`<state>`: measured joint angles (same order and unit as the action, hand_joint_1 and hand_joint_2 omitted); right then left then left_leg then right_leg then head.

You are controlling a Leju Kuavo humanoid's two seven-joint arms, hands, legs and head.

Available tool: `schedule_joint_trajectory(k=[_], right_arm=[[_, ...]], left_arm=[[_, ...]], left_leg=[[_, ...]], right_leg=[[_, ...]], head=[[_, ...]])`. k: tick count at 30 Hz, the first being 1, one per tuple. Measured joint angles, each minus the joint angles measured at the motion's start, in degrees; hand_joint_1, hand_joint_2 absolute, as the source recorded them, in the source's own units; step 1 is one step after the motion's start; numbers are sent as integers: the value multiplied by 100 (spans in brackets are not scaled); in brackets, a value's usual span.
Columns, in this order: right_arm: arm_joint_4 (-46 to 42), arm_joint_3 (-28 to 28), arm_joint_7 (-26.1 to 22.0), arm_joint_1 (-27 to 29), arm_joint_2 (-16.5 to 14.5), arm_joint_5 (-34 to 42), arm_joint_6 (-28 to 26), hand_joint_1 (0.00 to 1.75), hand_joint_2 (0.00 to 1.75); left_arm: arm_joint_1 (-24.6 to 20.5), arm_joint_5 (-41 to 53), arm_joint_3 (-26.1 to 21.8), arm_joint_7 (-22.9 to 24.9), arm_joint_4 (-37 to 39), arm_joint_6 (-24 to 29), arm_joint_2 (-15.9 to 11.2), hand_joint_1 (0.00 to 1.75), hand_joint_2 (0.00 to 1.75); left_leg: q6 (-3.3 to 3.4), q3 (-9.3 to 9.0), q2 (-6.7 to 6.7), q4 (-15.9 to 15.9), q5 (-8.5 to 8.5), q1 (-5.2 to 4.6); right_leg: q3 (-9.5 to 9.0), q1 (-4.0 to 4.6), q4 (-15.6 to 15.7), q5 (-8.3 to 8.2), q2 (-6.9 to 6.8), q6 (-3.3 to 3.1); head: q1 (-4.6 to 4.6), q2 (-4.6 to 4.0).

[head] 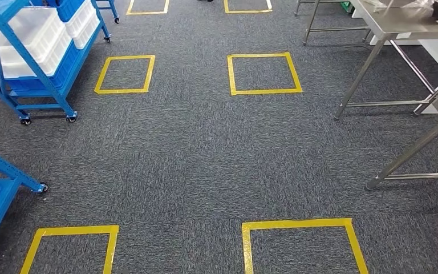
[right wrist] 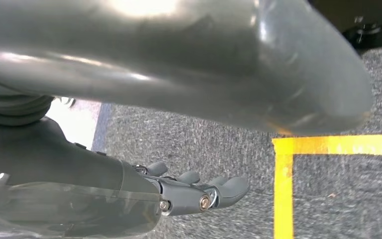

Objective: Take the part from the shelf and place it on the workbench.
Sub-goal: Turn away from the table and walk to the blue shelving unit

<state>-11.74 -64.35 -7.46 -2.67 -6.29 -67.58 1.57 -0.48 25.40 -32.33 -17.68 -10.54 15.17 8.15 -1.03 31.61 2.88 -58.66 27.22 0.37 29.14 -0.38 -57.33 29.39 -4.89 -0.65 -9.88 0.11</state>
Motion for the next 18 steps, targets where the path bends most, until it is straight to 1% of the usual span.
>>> schedule_joint_trajectory(k=[1, 2, 3, 4, 5, 6, 7, 8, 9, 10, 11, 12, 13, 14, 15, 16, 17, 18], right_arm=[[0, 1, 1, -5, 0, 0, 0, 0, 0], [0, 1, 1, -14, -1, 0, 0, 0, 0], [0, 2, 0, -26, -2, 0, 0, 0, 0], [0, 2, -1, -32, -2, 0, 0, 0, 0], [0, 2, -2, -30, -3, 0, 0, 0, 0], [1, 2, -4, -21, -3, 0, 0, 0, 0], [1, 2, -5, -9, -3, 0, 1, 0, 0], [3, 2, -5, 3, -4, 0, 2, 0, 0], [5, 2, -2, 10, -5, 1, 1, 0, 0], [7, 2, 2, 17, -6, 2, -1, 0, 0], [8, 2, 8, 20, -7, 4, -4, 0, 0], [9, 2, 18, 21, -6, 8, -11, 0, 0], [9, 2, 36, 21, -5, 11, -18, 0, 0], [9, 2, 63, 20, -4, 14, -26, 0, 0], [9, 2, 91, 14, -2, 18, -34, 0, 0], [9, 2, 118, 3, -1, 20, -40, 0, 0], [9, 2, 139, -14, 0, 24, -45, 0, 0], [9, 2, 152, -34, -1, 29, -48, 0, 0]], left_arm=[[-3, 0, 0, 0, 0, -1, 1, 0, 0], [1, 0, -1, 1, 0, -6, 1, 0, 0], [7, 0, -1, 1, 0, -12, 1, 0, 0], [15, 0, -3, 2, 0, -20, 1, 0, 0], [16, 0, -5, 2, 0, -28, -1, 0, 0], [10, 1, -7, 2, 0, -33, -2, 0, 0], [4, 3, -8, 2, 0, -43, -2, 0, 0], [-3, 6, -8, 0, 0, -61, -2, 0, 0], [-3, 9, -8, -9, 0, -94, -1, 0, 0], [-1, 10, -8, -22, 0, -137, -2, 0, 0], [3, 10, -8, -39, 0, -188, -4, 0, 0], [6, 10, -8, -61, 0, -240, -8, 0, 0], [7, 10, -9, -85, 0, -289, -14, 0, 0], [1, 11, -9, -111, 0, -338, -19, 0, 0], [-5, 11, -10, -138, 0, -383, -25, 0, 0], [-9, 14, -10, -157, 0, -422, -32, 0, 0], [-8, 17, -9, -168, 0, -451, -38, 0, 0], [-2, 20, -9, -172, 0, -469, -44, 0, 0]], left_leg=[[35, -40, 35, 99, -5, -19], [72, -29, -5, 104, -6, -37], [114, -31, -63, 124, -24, -32], [153, -36, -109, 150, -41, -28], [196, -42, -158, 178, -63, -22], [231, -52, -207, 204, -87, -13], [251, -43, -255, 211, -98, -16], [264, -34, -308, 211, -104, -21], [268, -30, -368, 208, -106, -28], [269, -31, -434, 204, -106, -34], [268, -36, -504, 198, -105, -37], [264, -45, -577, 191, -103, -37], [256, -51, -648, 183, -99, -35], [239, -48, -712, 165, -91, -41], [214, -35, -771, 149, -89, -41], [183, -15, -821, 138, -89, -37], [143, 5, -870, 135, -96, -28], [103, 24, -922, 144, -106, -16]], right_leg=[[-8, 10, -3, 9, -34, 27], [-14, 17, 0, 12, -67, 56], [-20, 14, 3, 19, -102, 89], [-18, 0, -25, 49, -75, 120], [22, -15, -132, 138, 12, 147], [119, -30, -354, 287, 139, 166], [275, -43, -693, 479, 288, 176], [471, -44, -1091, 672, 385, 180], [650, -45, -1436, 790, 432, 184], [760, -44, -1625, 798, 453, 183], [768, -44, -1587, 681, 466, 177], [672, -44, -1327, 463, 498, 163], [510, -44, -929, 213, 580, 139], [353, -46, -544, 31, 706, 114], [242, -45, -263, -80, 806, 95], [188, -38, -116, -112, 876, 79], [178, -26, -80, -98, 883, 64], [173, -19, -61, -107, 828, 43]], head=[[0, 1], [0, 1], [0, 1], [1, 0], [2, 0], [3, 0], [4, -1], [4, -1], [4, -1], [4, -1], [4, -1], [4, -1], [4, 0], [4, 0], [4, 0], [4, 0], [3, -1], [3, -1]])
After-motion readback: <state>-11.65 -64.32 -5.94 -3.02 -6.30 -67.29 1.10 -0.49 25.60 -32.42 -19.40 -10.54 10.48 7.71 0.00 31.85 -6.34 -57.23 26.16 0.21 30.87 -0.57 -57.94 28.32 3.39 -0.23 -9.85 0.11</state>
